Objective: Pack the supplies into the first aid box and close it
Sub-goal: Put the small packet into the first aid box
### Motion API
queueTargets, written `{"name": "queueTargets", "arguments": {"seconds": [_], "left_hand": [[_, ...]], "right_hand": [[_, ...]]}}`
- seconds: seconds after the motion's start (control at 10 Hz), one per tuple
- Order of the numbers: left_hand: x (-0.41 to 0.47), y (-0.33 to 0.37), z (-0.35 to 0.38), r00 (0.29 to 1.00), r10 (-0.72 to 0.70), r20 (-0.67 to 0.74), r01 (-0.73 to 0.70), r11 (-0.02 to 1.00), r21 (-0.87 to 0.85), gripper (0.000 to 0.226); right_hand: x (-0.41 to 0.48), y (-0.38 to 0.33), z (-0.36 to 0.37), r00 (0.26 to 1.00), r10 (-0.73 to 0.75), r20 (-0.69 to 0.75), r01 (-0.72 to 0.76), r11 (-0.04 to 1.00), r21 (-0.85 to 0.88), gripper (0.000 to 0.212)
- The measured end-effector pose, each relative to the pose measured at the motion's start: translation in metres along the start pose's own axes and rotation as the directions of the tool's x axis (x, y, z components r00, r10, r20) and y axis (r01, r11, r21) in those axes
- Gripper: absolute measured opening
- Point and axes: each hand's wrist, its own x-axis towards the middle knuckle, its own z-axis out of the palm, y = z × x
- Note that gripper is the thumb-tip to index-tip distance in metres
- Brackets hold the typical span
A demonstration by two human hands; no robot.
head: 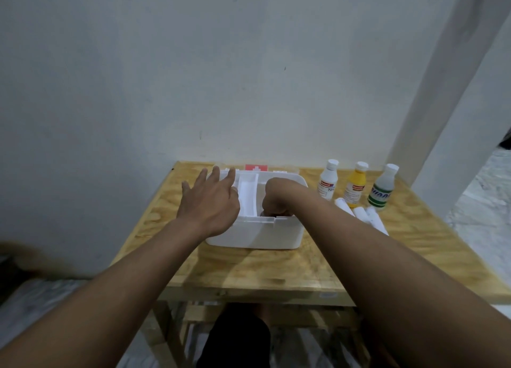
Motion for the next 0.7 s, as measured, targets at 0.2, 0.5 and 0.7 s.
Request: {"name": "queueTargets", "arguments": {"seconds": [0.2, 0.5, 0.7], "left_hand": [[0.001, -0.003, 0.001, 1.000, 0.008, 0.010, -0.008, 1.000, -0.002, 0.056], [0.000, -0.002, -0.001, 1.000, 0.009, 0.027, -0.009, 1.000, 0.013, 0.056], [0.006, 0.000, -0.010, 0.992, -0.006, 0.129, 0.005, 1.000, 0.009, 0.058]], "right_hand": [[0.004, -0.004, 0.003, 1.000, -0.003, 0.031, 0.000, 0.996, 0.086, 0.020], [0.001, -0.002, -0.001, 0.998, 0.000, 0.066, -0.015, 0.974, 0.228, 0.030], [-0.013, 0.005, -0.015, 0.994, 0.031, -0.106, -0.002, 0.965, 0.263, 0.013]]}}
